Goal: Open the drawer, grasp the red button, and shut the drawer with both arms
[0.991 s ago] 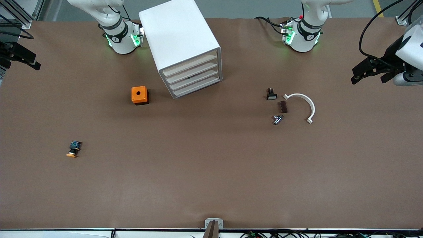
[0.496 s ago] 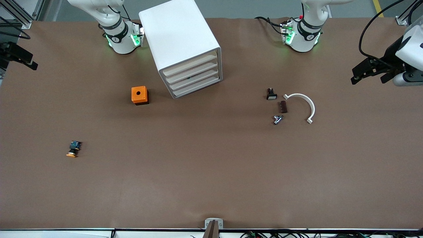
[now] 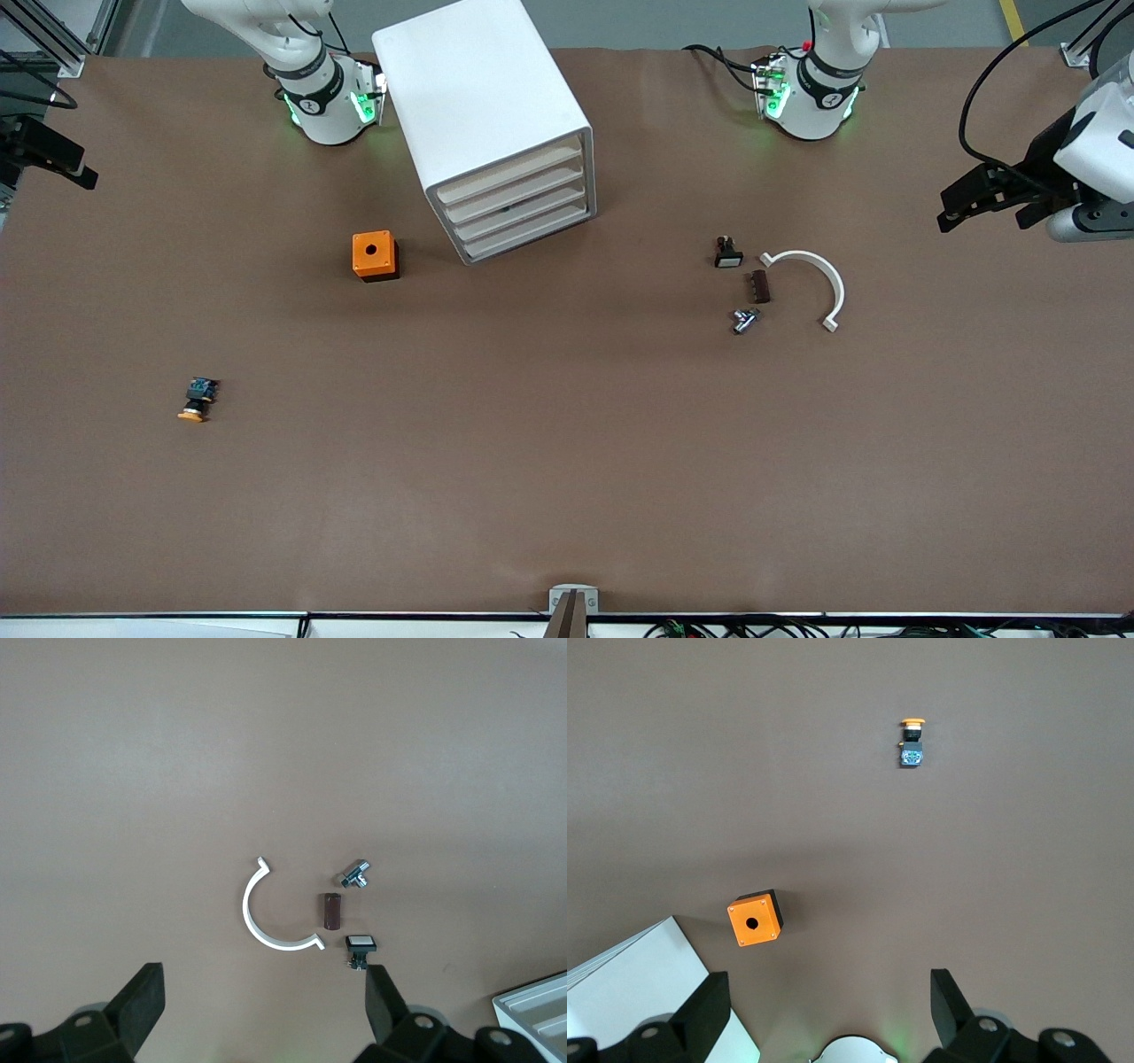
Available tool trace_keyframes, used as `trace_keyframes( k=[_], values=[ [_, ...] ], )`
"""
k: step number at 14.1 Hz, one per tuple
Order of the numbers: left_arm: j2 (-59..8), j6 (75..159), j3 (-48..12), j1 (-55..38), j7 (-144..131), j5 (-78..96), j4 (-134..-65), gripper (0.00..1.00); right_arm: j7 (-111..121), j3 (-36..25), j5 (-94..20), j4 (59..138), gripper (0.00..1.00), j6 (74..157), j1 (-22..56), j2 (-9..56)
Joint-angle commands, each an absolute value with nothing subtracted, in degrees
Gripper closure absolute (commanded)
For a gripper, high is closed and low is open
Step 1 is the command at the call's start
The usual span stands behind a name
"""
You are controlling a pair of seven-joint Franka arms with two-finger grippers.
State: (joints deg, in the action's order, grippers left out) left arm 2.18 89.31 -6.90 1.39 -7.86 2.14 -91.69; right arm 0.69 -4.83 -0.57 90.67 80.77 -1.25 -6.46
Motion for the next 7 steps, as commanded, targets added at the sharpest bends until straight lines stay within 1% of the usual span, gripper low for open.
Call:
trace_keyframes(
  k=[1, 7],
  values=[
    [0.80, 88.68, -7.29, 1.67, -8.52, 2.54, -90.62, 0.00, 1.41, -4.31, -0.70, 92.11, 0.00, 81.56, -1.76, -8.00],
    [-4.30, 89.12, -7.82, -0.26, -9.22, 3.95, -89.91, 0.00, 1.32, -4.13, -0.70, 92.11, 0.00, 81.65, -1.76, -8.09]
  ],
)
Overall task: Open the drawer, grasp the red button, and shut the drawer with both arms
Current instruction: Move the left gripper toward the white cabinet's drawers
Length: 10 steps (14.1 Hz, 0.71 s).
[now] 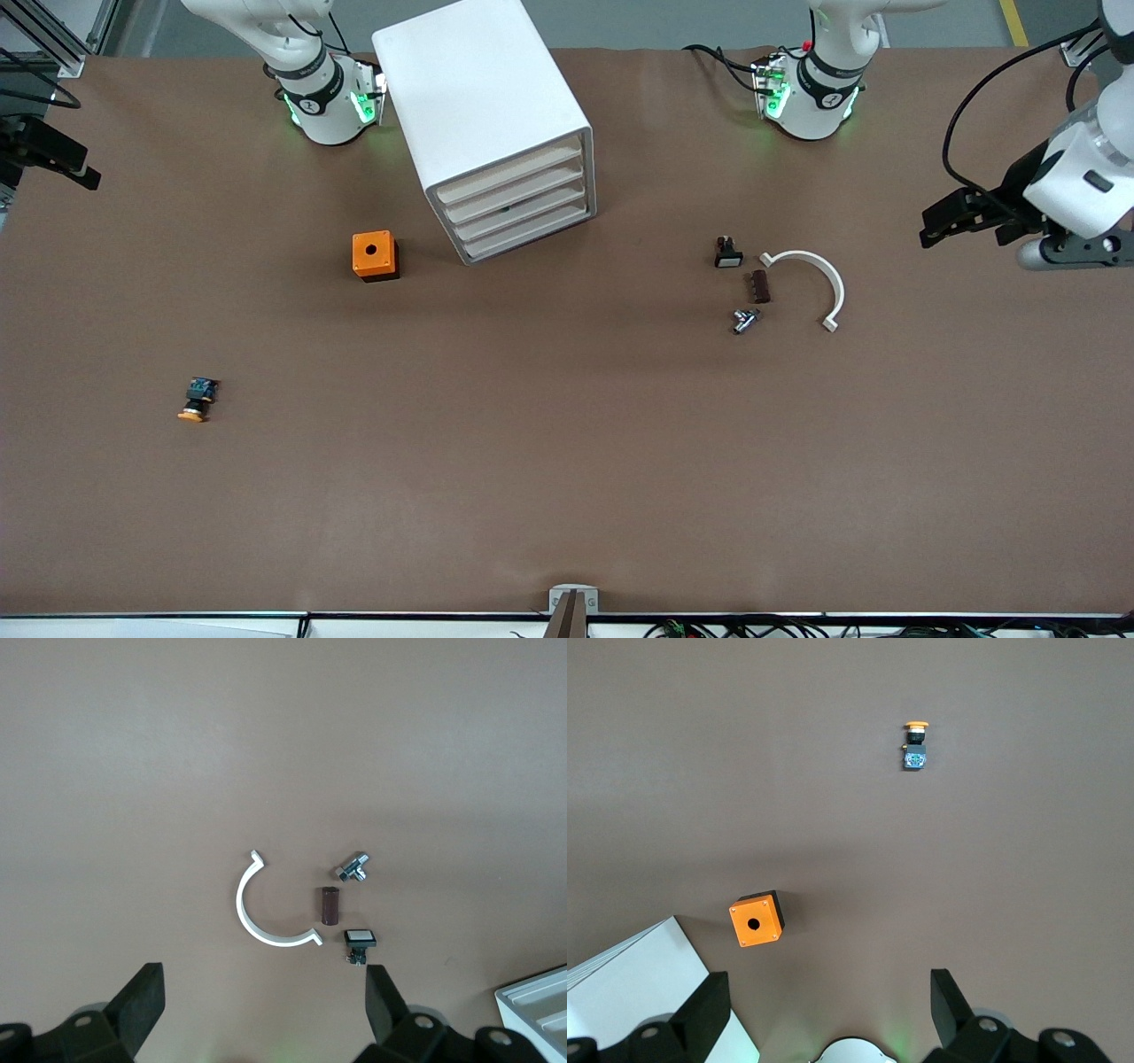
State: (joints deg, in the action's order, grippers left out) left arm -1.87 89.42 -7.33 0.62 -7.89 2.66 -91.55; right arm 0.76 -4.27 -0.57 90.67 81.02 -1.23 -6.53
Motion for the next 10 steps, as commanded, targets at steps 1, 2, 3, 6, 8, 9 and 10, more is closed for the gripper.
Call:
trace_keyframes(
  k=[1, 2, 3, 6, 8, 9, 10],
  values=[
    [-5.35, 89.21, -7.91, -0.44, -10.62, 4.65, -89.91, 0.00, 1.32, -4.22, -0.70, 92.20, 0.00, 81.48, -1.76, -8.09],
    [-6.41, 89.30, -8.00, -1.22, -13.07, 5.35, -89.65, 0.00, 1.32, -4.22, -0.70, 92.28, 0.00, 81.39, -1.76, -8.17],
    [-7.72, 89.30, -8.00, -2.01, -15.27, 5.54, -88.60, 0.00, 1.32, -4.22, -0.62, 92.46, 0.00, 81.56, -1.76, -8.17],
    [-9.93, 89.30, -8.00, -5.00, -18.53, 7.63, -86.75, 0.00, 1.32, -4.13, -0.62, 92.37, 0.00, 81.65, -1.67, -8.17],
    [-10.63, 89.30, -8.09, -5.71, -21.61, 11.32, -86.57, 0.00, 1.32, -4.13, -0.62, 92.37, 0.00, 81.74, -1.67, -8.17],
    [-11.68, 89.30, -8.26, -7.45, -22.67, 11.95, -86.14, 0.00, 1.32, -4.22, -0.62, 92.37, 0.00, 81.74, -1.67, -8.17],
    [-12.47, 89.30, -8.26, -8.86, -24.15, 11.95, -85.18, 0.00, 1.32, -4.22, -0.62, 92.37, 0.00, 81.74, -1.67, -8.17]
  ],
)
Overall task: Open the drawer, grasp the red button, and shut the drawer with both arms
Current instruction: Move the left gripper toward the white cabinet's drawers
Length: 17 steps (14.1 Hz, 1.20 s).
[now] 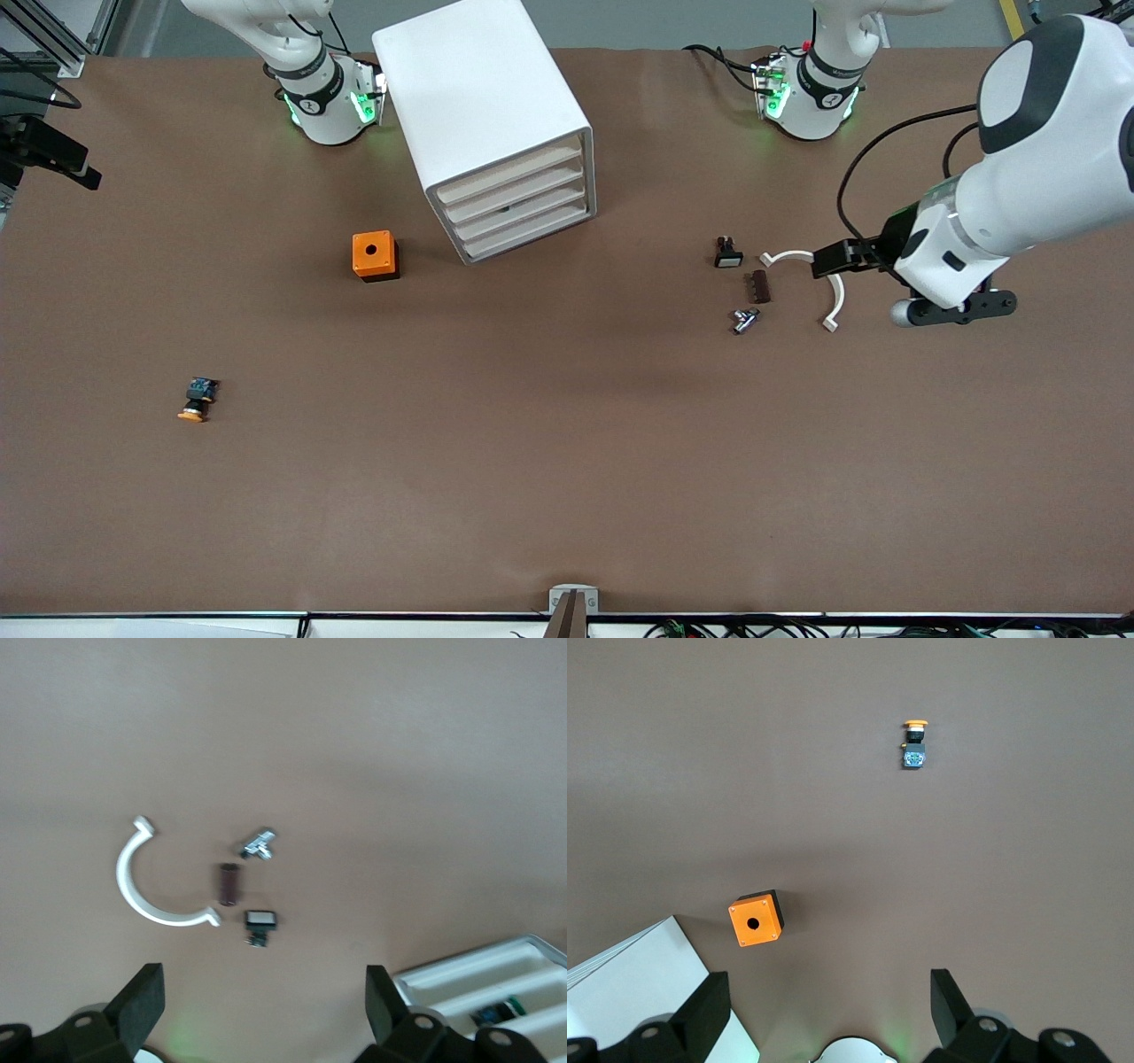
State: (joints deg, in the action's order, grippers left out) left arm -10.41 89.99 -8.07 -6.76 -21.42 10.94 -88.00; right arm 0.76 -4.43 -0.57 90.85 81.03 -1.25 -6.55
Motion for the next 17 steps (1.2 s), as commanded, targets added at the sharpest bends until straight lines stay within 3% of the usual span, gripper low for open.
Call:
trace_keyframes(
  k=[1, 7, 17],
  values=[
    [-13.70, 89.30, -8.35, -10.36, -26.52, 11.95, -84.38, 0.00, 1.32, -4.13, -0.62, 92.37, 0.00, 81.74, -1.58, -8.17],
    [-18.72, 95.35, -8.26, -17.40, -37.43, 11.43, -83.23, 0.00, 1.32, -4.22, -0.62, 92.46, 0.00, 81.65, -1.85, -8.17],
    [-21.09, 96.42, -8.26, -19.51, -42.88, 11.16, -83.14, 0.00, 1.32, -4.04, 0.18, 92.46, 0.00, 82.44, -1.58, -8.17]
  ],
)
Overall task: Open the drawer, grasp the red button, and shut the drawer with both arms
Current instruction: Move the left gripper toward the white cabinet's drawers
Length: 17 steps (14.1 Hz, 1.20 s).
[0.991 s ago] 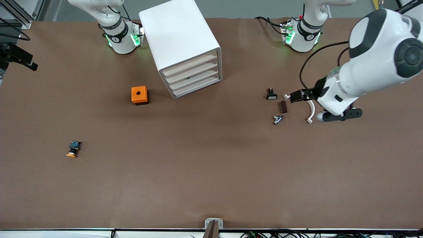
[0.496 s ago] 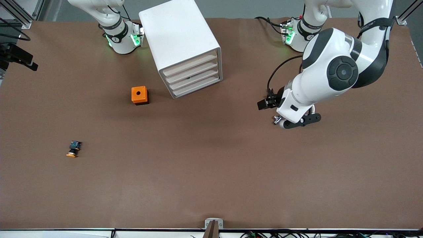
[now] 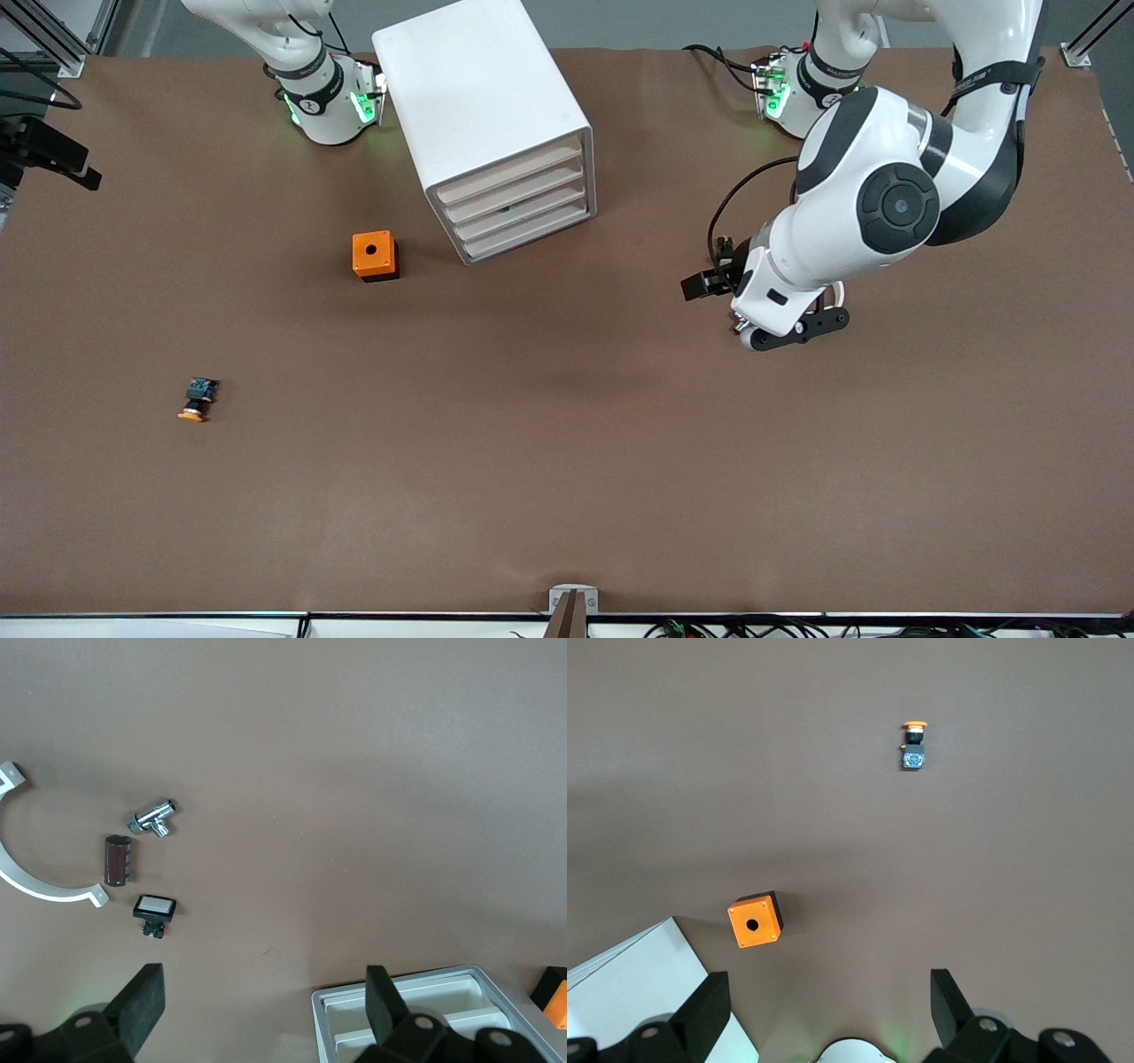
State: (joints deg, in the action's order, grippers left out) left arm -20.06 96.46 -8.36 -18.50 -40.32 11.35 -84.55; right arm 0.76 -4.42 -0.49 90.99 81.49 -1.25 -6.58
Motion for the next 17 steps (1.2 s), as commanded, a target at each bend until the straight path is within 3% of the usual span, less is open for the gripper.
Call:
trace_keyframes(
  k=[1, 17],
  values=[
    [-21.35, 96.42, -8.26, -19.60, -44.28, 11.25, -83.14, 0.00, 1.41, -4.04, 0.18, 92.46, 0.00, 82.44, -1.58, -8.17],
    [-25.40, 96.24, -7.82, -21.71, -87.78, 14.85, -79.98, 0.00, 0.70, -4.04, 1.67, 95.98, 0.00, 85.08, -1.67, -10.55]
  ],
)
